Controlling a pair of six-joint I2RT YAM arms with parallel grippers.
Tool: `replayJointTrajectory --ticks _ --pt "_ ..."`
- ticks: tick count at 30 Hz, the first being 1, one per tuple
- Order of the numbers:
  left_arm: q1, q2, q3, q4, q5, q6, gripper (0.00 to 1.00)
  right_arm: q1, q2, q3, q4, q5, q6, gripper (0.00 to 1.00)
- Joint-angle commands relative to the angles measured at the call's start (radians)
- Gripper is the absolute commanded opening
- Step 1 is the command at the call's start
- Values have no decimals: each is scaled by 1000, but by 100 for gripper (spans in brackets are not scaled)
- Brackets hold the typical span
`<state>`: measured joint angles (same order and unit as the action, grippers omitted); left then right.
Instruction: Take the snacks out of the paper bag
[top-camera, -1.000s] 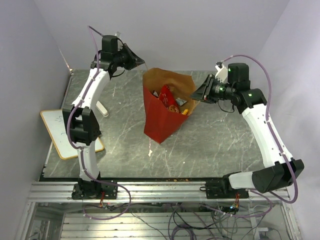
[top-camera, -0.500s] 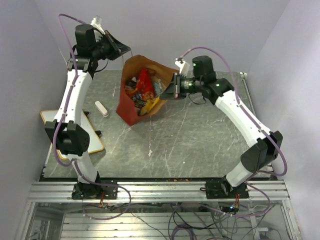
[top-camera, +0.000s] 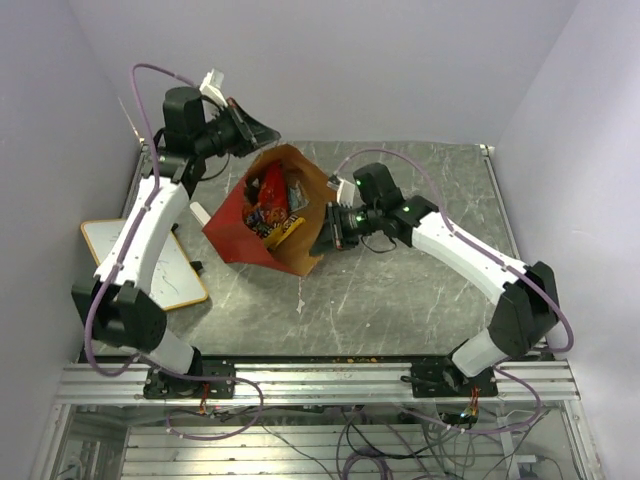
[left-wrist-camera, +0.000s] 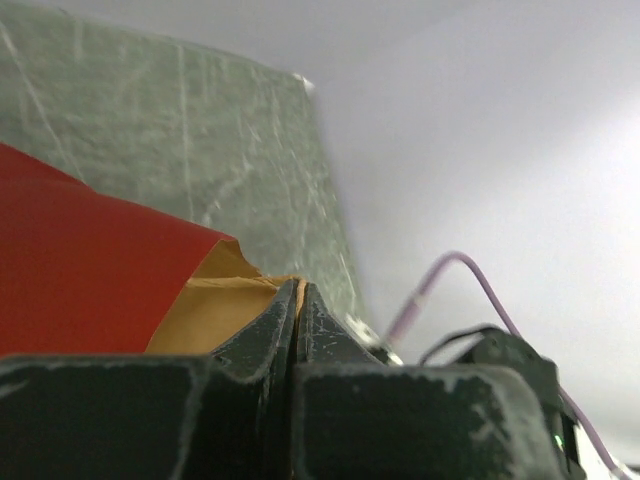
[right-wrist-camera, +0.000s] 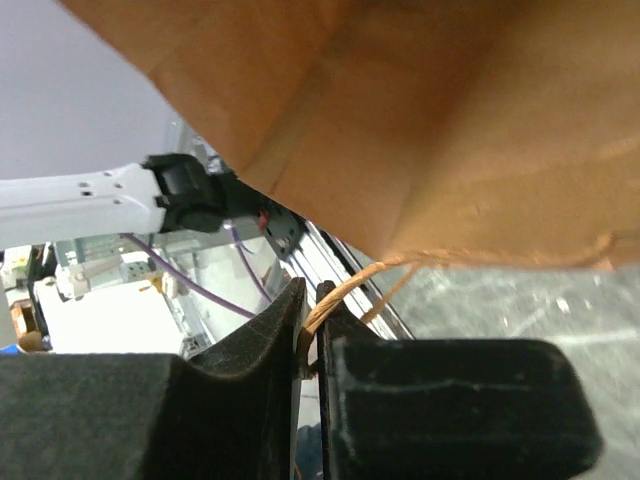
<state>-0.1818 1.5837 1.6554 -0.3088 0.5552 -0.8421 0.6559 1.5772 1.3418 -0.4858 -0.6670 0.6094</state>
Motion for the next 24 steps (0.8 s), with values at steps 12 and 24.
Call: replayJointTrajectory --ticks 12,24 --pt "-142 -256 -212 34 -77 -35 7 -8 -252 -156 -210 353 5 26" --pt "-156 -264 -238 54 -55 -105 7 -16 -220 80 -540 846 -163 94"
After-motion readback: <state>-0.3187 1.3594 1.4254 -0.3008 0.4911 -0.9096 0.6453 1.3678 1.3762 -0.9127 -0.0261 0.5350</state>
